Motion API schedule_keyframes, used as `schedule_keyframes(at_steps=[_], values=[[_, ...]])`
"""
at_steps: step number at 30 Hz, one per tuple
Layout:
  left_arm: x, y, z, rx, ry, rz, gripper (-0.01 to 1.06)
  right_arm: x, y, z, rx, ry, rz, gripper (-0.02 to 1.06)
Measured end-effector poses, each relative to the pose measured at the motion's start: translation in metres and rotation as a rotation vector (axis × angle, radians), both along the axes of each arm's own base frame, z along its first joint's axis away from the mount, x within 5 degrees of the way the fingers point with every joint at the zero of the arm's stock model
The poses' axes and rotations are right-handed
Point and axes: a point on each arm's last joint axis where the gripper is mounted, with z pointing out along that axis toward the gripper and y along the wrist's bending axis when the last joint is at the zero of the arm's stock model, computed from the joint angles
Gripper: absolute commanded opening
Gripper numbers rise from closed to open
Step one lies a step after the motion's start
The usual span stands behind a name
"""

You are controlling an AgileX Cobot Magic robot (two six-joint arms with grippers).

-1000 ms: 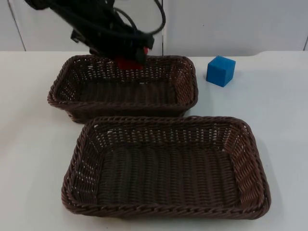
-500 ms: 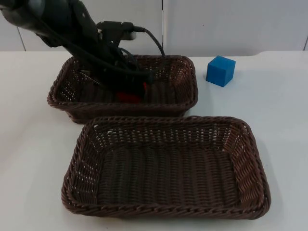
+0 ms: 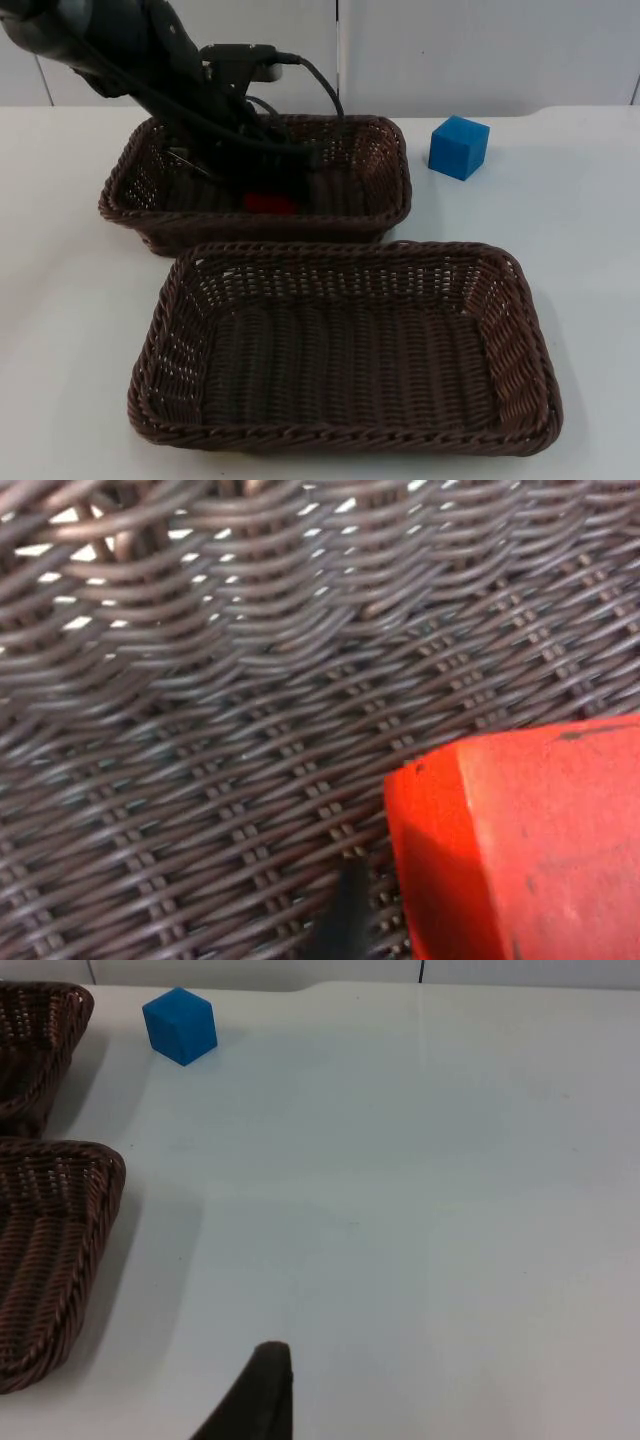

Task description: Pick up one cube with the left hand and place it into the upper basket. Pick up one cube with the right hand and place it into the lower basket.

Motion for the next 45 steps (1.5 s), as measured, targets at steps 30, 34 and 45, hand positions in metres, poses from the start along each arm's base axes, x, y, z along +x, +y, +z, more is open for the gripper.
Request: schedule_keyframes(at_steps=[30, 34, 45], values=[[-0.024, 0.003, 0.164, -0.113, -0.248, -0.037, 0.99, 0.000, 0.000, 0.000, -0.001, 0.000, 0.000, 1.05], [-0.029, 0.003, 0.175, -0.118, -0.253, -0.048, 0.99, 0.000, 0.000, 0.000, -0.001, 0.000, 0.000, 1.05], [-0.057, 0.011, 0.210, -0.133, -0.297, -0.058, 0.99, 0.000, 0.000, 0.000, -0.001, 0.000, 0.000, 1.05]])
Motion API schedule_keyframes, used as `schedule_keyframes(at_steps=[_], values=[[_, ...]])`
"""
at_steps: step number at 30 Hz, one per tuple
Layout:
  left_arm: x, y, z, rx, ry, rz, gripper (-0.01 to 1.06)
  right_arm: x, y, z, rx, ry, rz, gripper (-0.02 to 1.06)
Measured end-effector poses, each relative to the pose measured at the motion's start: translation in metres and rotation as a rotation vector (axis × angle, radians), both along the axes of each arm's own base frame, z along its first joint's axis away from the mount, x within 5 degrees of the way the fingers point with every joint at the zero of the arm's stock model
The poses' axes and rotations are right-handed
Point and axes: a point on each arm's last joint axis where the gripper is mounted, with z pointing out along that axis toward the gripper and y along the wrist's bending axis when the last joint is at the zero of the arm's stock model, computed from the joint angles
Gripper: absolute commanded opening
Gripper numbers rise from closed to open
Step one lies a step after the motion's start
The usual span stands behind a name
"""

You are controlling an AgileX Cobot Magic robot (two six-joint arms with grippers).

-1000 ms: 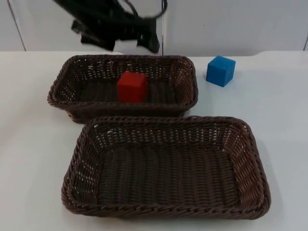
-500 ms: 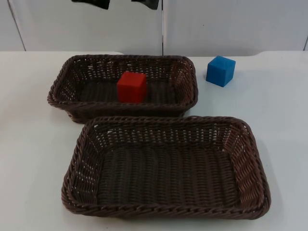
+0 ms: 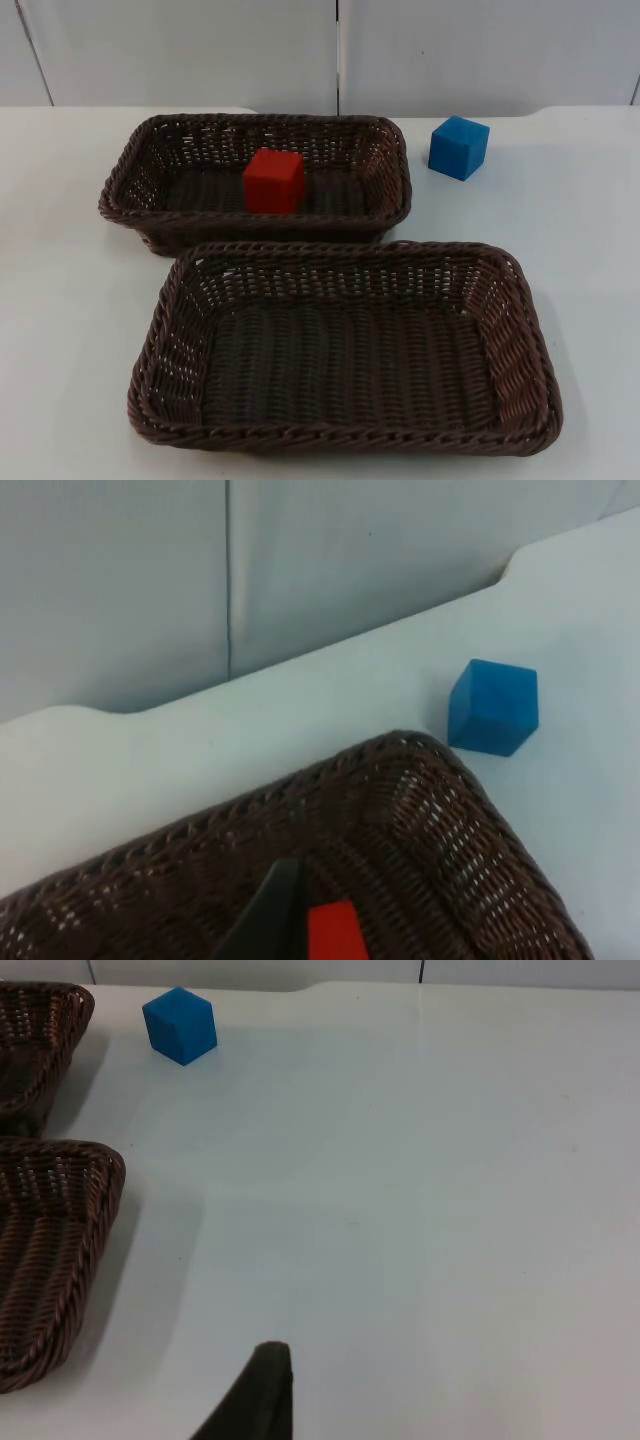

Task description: Pick up one cube with the left hand and place it into the upper basket. Pick up one cube with the right hand and place it into the lower basket.

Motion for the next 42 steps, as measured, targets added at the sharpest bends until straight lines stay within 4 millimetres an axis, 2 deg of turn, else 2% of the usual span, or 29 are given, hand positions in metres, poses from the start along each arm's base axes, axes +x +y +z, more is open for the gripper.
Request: schedule_keyframes(at_steps=[2, 6, 7, 12, 13, 20, 24, 25, 30, 31, 34, 38, 42], values=[[-0.005, 0.002, 0.000, 0.001, -0.001, 0.005, 0.99, 0.000, 0.000, 0.000, 0.000, 0.000, 0.000, 1.05], [-0.035, 0.012, 0.008, 0.000, -0.010, 0.017, 0.99, 0.000, 0.000, 0.000, 0.000, 0.000, 0.000, 1.05], [-0.035, 0.012, 0.008, 0.000, -0.010, 0.017, 0.99, 0.000, 0.000, 0.000, 0.000, 0.000, 0.000, 1.05], [-0.068, 0.023, 0.018, -0.001, -0.024, 0.018, 0.99, 0.000, 0.000, 0.000, 0.000, 0.000, 0.000, 1.05], [-0.068, 0.023, 0.018, -0.001, -0.024, 0.018, 0.99, 0.000, 0.000, 0.000, 0.000, 0.000, 0.000, 1.05], [-0.105, 0.035, 0.016, 0.006, -0.028, 0.027, 0.99, 0.000, 0.000, 0.000, 0.000, 0.000, 0.000, 1.05], [-0.133, 0.044, 0.027, -0.005, -0.070, 0.028, 0.99, 0.000, 0.000, 0.000, 0.000, 0.000, 0.000, 1.05], [-0.133, 0.044, 0.027, -0.005, -0.070, 0.028, 0.99, 0.000, 0.000, 0.000, 0.000, 0.000, 0.000, 1.05], [-0.174, 0.058, 0.045, -0.015, -0.157, 0.026, 0.99, 0.000, 0.000, 0.000, 0.000, 0.000, 0.000, 1.05], [-0.174, 0.058, 0.045, -0.015, -0.157, 0.026, 0.99, 0.000, 0.000, 0.000, 0.000, 0.000, 0.000, 1.05], [-0.199, 0.066, 0.050, -0.028, -0.203, 0.030, 0.99, 0.000, 0.000, 0.000, 0.000, 0.000, 0.000, 1.05], [-0.223, 0.074, 0.050, -0.033, -0.237, 0.034, 0.99, 0.000, 0.000, 0.000, 0.000, 0.000, 0.000, 1.05], [-0.251, 0.083, 0.040, -0.033, -0.251, 0.043, 0.99, 0.000, 0.000, 0.000, 0.000, 0.000, 0.000, 1.05]])
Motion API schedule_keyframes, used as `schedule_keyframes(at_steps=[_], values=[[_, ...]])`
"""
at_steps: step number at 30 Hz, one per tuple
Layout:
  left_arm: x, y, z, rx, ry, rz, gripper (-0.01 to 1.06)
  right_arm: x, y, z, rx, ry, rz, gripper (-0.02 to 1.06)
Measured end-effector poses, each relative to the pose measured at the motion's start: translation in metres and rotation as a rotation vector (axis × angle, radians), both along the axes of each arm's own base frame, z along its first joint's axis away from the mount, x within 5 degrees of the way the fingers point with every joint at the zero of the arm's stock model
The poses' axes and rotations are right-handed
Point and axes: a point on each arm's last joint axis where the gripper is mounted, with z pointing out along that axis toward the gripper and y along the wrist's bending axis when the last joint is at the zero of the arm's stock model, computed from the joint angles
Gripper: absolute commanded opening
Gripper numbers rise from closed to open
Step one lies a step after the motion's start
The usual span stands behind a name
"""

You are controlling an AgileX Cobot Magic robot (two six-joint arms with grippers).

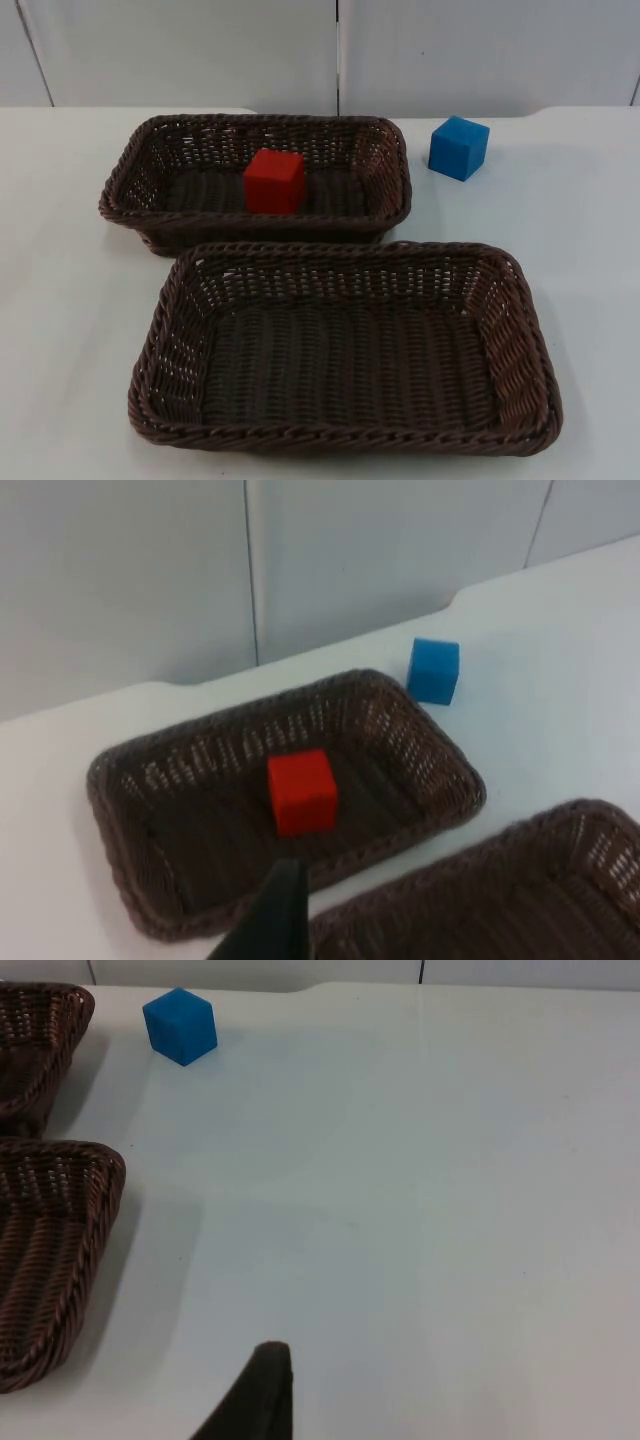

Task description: Pick up one cube with the left hand and place it into the upper basket. Pick up one cube with the right hand and place it into the lower basket.

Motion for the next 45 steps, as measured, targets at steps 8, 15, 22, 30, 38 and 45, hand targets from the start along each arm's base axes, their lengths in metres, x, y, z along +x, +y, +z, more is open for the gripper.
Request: schedule_keyframes(at_steps=[8, 15, 22, 30, 38, 45], values=[[-0.030, 0.009, -0.008, 0.019, -0.011, -0.006, 0.99, 0.000, 0.000, 0.000, 0.000, 0.000, 0.000, 1.05], [-0.041, 0.015, -0.012, 0.055, 0.017, -0.001, 0.99, 0.000, 0.000, 0.000, 0.002, 0.000, -0.001, 1.05], [-0.041, 0.016, -0.022, 0.047, 0.058, 0.030, 0.99, 0.000, 0.000, 0.000, 0.002, 0.000, -0.001, 1.05], [-0.040, 0.017, -0.037, 0.020, 0.108, 0.058, 0.99, 0.000, 0.000, 0.000, 0.002, 0.000, -0.001, 1.05], [-0.040, 0.016, -0.037, 0.000, 0.111, 0.060, 0.99, 0.000, 0.000, 0.000, 0.002, 0.000, -0.001, 1.05], [-0.040, 0.016, -0.037, 0.006, 0.109, 0.060, 0.99, 0.000, 0.000, 0.000, 0.002, 0.000, -0.001, 1.05]])
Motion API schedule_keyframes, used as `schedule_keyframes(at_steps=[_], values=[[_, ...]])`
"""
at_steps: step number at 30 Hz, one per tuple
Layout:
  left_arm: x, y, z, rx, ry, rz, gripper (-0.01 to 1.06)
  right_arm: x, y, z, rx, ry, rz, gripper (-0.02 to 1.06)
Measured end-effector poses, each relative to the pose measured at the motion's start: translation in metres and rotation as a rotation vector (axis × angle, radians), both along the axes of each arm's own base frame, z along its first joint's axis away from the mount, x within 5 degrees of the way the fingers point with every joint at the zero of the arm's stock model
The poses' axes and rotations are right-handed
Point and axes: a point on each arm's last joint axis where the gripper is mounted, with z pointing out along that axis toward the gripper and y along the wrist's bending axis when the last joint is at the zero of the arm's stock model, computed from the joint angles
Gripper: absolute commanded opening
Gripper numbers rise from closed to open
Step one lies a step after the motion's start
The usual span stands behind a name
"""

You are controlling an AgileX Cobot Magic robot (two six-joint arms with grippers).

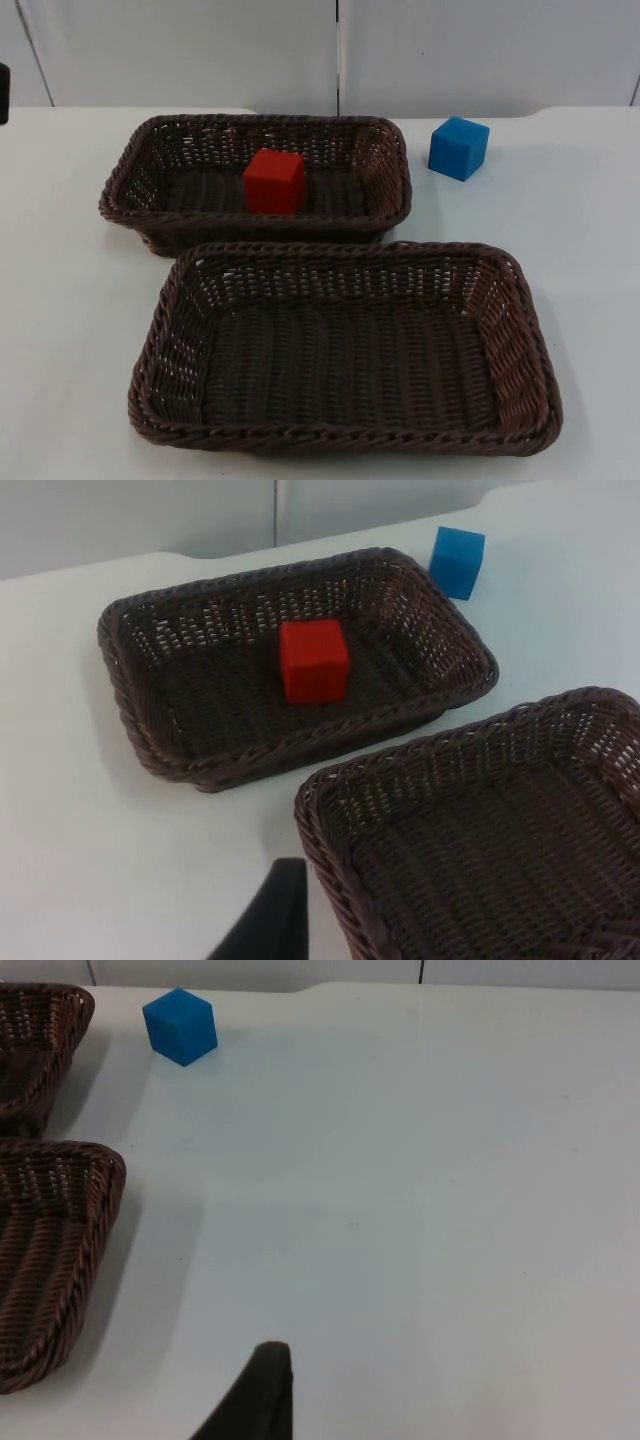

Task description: Pick up one cube with the left hand and place it into the upper basket. Pick up one cube with the right hand and place it into the lower basket.

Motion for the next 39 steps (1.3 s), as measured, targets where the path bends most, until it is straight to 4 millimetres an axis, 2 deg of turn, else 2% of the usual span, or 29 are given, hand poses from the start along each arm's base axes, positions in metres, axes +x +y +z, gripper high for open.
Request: schedule_keyframes(at_steps=[18, 26, 29, 33, 34, 39], values=[[0.000, 0.001, 0.000, 0.023, -0.007, 0.002, 0.99, 0.000, 0.000, 0.000, 0.005, 0.000, -0.001, 1.05], [0.001, 0.002, 0.000, 0.030, -0.009, 0.002, 0.99, 0.001, 0.000, 0.013, 0.008, -0.052, -0.001, 1.05], [0.001, 0.002, 0.000, 0.030, -0.011, 0.002, 0.99, 0.008, 0.001, 0.019, 0.009, -0.036, 0.000, 1.05], [0.001, 0.002, 0.000, 0.030, -0.011, 0.002, 0.99, 0.031, 0.002, 0.035, 0.012, 0.027, 0.003, 1.05], [0.001, 0.002, 0.000, 0.030, -0.011, 0.002, 0.99, 0.031, 0.002, 0.035, 0.012, 0.027, 0.003, 1.05], [0.001, 0.002, 0.000, 0.032, -0.011, 0.003, 0.99, 0.073, 0.004, 0.053, 0.023, 0.097, 0.009, 1.05]])
